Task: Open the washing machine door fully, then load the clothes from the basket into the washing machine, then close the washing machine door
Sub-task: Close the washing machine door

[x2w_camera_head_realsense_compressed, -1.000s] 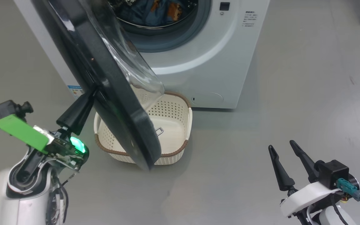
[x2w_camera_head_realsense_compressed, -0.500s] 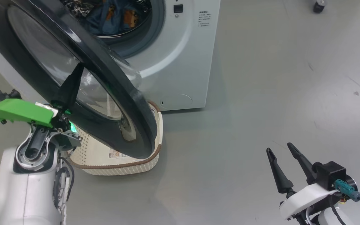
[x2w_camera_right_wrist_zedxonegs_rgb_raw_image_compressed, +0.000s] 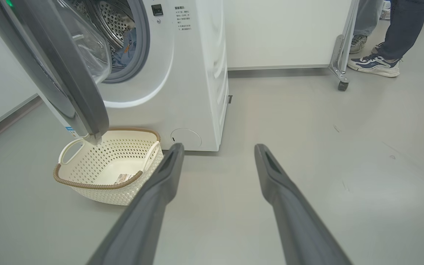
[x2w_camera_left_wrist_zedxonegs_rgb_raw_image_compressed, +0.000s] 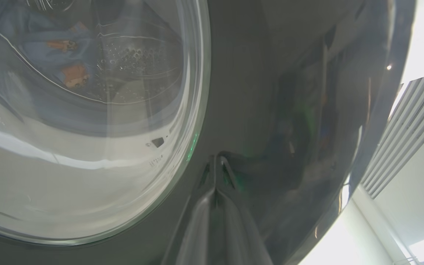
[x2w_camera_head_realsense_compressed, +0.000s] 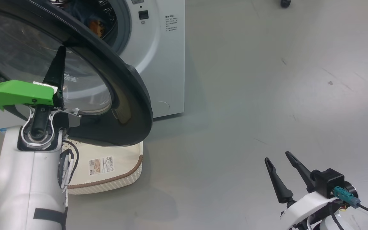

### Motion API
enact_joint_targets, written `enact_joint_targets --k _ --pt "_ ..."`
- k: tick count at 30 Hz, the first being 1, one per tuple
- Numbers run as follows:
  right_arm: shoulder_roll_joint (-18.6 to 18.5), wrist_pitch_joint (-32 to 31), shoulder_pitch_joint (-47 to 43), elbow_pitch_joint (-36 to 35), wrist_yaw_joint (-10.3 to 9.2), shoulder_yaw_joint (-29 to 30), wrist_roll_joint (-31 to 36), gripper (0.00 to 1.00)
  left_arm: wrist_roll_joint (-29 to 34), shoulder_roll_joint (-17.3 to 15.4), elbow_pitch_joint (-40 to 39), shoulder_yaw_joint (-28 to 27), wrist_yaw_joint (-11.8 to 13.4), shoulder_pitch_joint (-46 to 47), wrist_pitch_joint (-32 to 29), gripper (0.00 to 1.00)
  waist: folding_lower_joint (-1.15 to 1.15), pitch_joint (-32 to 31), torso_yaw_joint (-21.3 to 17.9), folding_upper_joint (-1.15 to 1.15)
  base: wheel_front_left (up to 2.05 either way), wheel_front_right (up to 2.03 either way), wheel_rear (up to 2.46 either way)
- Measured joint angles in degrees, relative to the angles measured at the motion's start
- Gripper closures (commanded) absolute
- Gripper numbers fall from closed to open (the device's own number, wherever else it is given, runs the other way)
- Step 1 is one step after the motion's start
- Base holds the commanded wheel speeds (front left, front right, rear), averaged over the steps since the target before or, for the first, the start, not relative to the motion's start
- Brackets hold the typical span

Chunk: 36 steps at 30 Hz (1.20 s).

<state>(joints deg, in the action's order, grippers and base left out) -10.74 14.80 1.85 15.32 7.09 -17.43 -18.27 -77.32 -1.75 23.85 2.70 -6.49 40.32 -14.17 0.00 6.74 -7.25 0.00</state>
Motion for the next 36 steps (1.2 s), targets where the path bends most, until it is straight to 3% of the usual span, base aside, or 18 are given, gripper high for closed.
enact_joint_targets --k 8,19,20,22,24,36 --pt "-0.5 0.0 0.0 0.1 0.00 0.8 0.0 0.00 4.0 0.1 6.4 1.3 0.0 3.9 6.1 1.00 0.00 -0.7 -1.7 0.00 0.00 0.00 0.00" --pt "-0.6 0.0 -0.1 -0.1 0.00 3.9 -0.5 0.00 5.0 0.5 9.6 4.7 -0.2 4.5 9.2 1.00 0.00 -1.0 0.1 0.00 0.00 0.00 0.00" --pt "-0.6 0.0 0.0 -0.1 0.00 4.1 -0.5 0.00 6.2 0.5 10.1 5.5 -0.2 4.5 9.7 0.90 0.00 -1.0 0.4 0.00 0.00 0.00 0.00" --pt "-0.5 0.0 -0.1 -0.1 0.00 4.5 -0.5 0.00 9.2 -0.1 10.9 7.4 -0.2 4.1 10.6 0.60 0.00 -1.2 1.0 0.00 0.00 0.00 0.00" --pt "-0.4 0.0 -0.1 -0.2 0.00 4.9 -0.5 0.00 11.8 -1.2 11.5 9.0 -0.2 3.4 11.7 0.02 0.00 -1.5 1.7 0.00 0.00 0.00 0.00" --pt "0.1 0.0 -0.7 -0.9 0.00 7.1 -0.4 0.00 29.7 -7.1 14.0 17.9 -0.5 -5.2 24.5 0.00 0.00 -3.6 6.1 0.00 0.00 0.00 0.00"
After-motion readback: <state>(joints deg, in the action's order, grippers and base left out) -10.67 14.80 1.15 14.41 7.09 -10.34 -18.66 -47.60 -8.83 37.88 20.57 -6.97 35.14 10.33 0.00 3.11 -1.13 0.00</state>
